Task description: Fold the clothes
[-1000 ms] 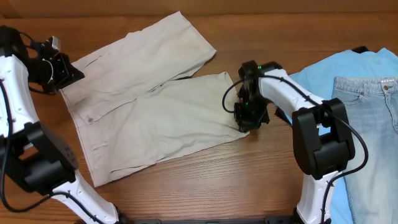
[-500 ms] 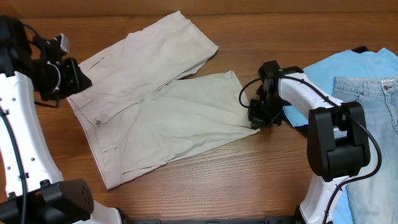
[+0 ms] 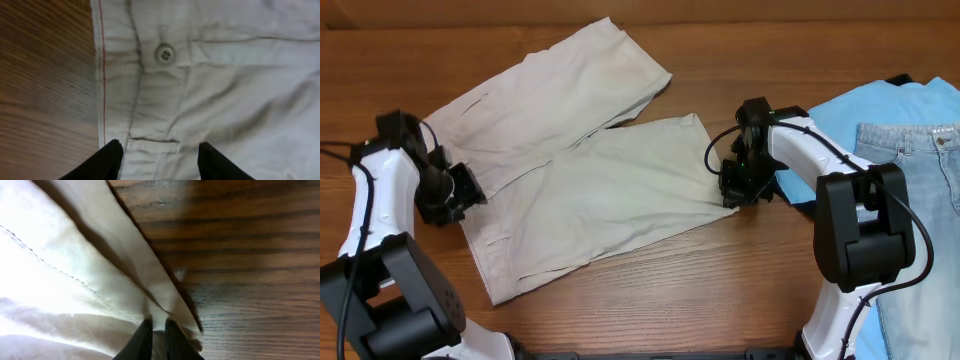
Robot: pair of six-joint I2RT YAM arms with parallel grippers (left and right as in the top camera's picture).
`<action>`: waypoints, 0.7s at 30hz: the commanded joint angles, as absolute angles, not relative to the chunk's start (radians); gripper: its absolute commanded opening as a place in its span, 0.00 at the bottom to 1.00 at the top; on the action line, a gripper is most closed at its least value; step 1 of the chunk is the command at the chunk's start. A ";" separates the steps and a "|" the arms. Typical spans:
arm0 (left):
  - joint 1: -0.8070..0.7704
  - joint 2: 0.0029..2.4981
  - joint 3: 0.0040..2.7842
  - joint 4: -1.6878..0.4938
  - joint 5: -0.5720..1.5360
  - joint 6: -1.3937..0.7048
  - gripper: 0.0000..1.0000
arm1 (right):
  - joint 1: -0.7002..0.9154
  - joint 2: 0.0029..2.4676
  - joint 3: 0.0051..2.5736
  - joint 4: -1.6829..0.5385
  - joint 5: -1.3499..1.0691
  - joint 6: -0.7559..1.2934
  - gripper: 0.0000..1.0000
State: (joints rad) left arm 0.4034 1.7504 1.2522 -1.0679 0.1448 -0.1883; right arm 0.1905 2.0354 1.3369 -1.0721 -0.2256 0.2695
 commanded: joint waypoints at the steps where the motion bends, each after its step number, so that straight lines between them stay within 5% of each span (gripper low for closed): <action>1: 0.413 1.743 1.187 -1.015 0.153 -0.153 0.55 | 0.184 2.085 1.307 -1.068 -0.140 0.246 0.14; 6: 0.413 1.744 1.125 -0.923 0.159 -0.111 0.65 | 0.184 2.085 1.307 -1.067 -0.140 0.246 0.15; 13: 0.412 1.745 1.029 -0.797 0.139 -0.112 0.64 | 0.184 2.085 1.307 -1.068 -0.139 0.246 0.15; 16: 0.412 1.746 1.003 -0.734 0.167 -0.111 0.57 | 0.184 2.085 1.307 -1.067 -0.139 0.246 0.15; 21: 0.413 1.745 1.000 -0.709 0.177 -0.107 0.27 | 0.184 2.085 1.307 -1.068 -0.139 0.246 0.14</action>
